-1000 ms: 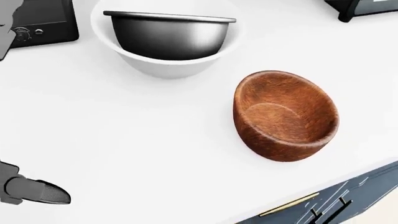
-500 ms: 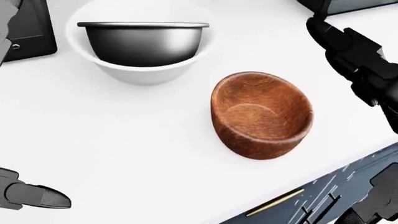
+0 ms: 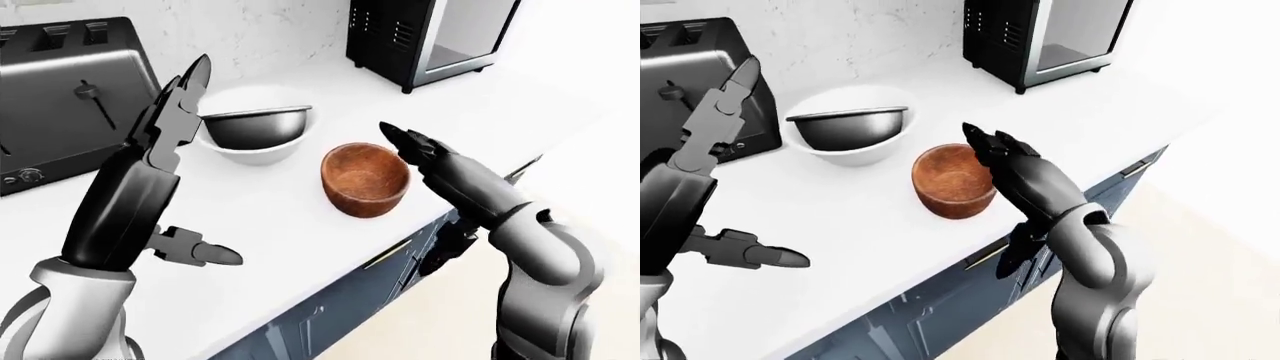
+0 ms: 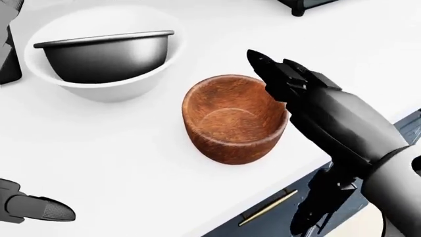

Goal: Stack the bowls from largest to smallest.

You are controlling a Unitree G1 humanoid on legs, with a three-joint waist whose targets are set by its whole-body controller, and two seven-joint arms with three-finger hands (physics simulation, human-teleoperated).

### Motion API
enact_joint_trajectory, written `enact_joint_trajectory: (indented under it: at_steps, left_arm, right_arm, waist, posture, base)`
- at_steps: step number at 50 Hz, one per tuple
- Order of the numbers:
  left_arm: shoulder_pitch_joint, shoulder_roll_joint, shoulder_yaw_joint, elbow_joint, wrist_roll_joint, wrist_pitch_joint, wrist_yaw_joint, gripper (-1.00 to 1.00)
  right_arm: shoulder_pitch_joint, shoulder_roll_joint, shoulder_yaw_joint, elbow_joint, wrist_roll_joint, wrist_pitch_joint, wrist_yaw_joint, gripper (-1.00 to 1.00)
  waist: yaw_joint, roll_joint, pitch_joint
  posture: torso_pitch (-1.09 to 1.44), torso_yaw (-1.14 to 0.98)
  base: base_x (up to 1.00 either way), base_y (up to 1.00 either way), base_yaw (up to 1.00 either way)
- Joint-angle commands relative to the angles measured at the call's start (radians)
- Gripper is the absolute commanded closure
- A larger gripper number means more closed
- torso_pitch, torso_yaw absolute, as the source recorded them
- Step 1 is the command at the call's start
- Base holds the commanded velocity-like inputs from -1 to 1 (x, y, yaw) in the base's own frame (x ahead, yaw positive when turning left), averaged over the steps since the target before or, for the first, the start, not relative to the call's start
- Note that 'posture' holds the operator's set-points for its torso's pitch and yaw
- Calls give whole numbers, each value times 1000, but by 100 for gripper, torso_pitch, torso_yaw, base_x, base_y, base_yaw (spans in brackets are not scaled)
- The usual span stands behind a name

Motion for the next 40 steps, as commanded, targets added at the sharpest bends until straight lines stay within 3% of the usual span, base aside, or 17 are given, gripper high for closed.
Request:
enact_joint_trajectory:
  at_steps: [1, 16, 24, 29, 32, 40]
  left_arm:
    - [-15, -3, -4, -13, -4, -24, 20, -100]
    - [8, -11, 1, -39, -19, -11, 18, -100]
    - [10, -8, 14, -62, -31, 5, 6, -100]
    - [15, -5, 22, -54, -42, -3, 11, -100]
    - [19, -2, 31, -39, -55, -21, 20, -100]
    - [51, -18, 22, -41, -54, -44, 33, -100]
  right_arm:
    - [-31, 11, 7, -20, -29, -41, -30, -100]
    - [-146, 87, 79, 14, -151, -88, 6, -100]
    - [-212, 136, 114, 129, -217, -152, -29, -99]
    - [-229, 160, 129, 189, -240, -183, -54, -68]
    - [-219, 170, 139, 214, -254, -206, -68, -36]
    - [-157, 184, 150, 253, -265, -265, -124, -15]
  waist:
    - [-6, 0, -14]
    - [-12, 8, -18]
    - [-17, 10, -17]
    - [-18, 12, -16]
    - [-18, 13, -16]
    - [-19, 16, -16]
  posture:
    - [0, -51]
    - [0, -48]
    - [0, -48]
    - [0, -48]
    - [0, -48]
    - [0, -48]
  base:
    - [0, 0, 0]
    - [0, 0, 0]
    - [0, 0, 0]
    - [0, 0, 0]
    - [0, 0, 0]
    - [0, 0, 0]
